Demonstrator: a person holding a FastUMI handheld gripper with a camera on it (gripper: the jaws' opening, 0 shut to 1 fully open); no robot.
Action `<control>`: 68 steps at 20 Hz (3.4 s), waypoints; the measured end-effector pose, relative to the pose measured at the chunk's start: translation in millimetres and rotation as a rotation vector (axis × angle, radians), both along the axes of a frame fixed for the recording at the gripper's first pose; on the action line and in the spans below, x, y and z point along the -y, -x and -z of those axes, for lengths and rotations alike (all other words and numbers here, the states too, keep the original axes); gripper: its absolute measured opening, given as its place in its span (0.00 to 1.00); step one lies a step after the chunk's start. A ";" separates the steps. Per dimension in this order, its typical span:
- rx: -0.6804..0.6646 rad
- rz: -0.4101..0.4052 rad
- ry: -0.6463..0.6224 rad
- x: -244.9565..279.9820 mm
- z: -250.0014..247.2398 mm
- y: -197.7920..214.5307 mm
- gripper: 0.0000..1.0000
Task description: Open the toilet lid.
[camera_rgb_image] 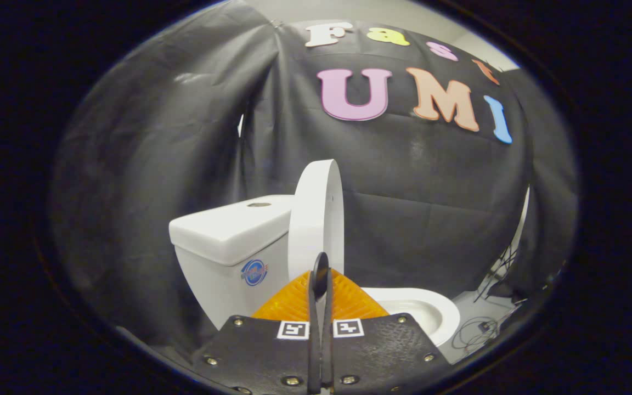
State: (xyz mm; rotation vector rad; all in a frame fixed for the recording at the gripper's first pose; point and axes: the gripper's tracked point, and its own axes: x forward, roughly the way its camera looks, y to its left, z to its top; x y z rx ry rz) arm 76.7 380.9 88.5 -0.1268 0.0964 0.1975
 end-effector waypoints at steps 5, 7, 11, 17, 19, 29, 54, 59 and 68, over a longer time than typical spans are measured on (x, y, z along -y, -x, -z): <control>-0.011 0.014 0.029 -18.5 6.0 2.3 0.02; -0.015 0.015 0.064 -24.1 7.7 3.0 0.02; -0.075 -0.008 0.006 -26.5 14.4 8.5 0.05; -0.112 -0.012 -0.101 -5.5 -10.1 14.0 0.25; -0.096 -0.015 -0.105 -0.1 -13.5 21.2 0.46; 0.025 -0.018 -0.187 92.6 -49.4 62.9 0.72; 0.207 0.149 -0.212 337.5 10.4 95.5 0.72; 0.189 0.199 -0.175 347.4 11.6 83.0 0.72; 0.142 0.176 -0.190 341.8 14.5 77.8 0.96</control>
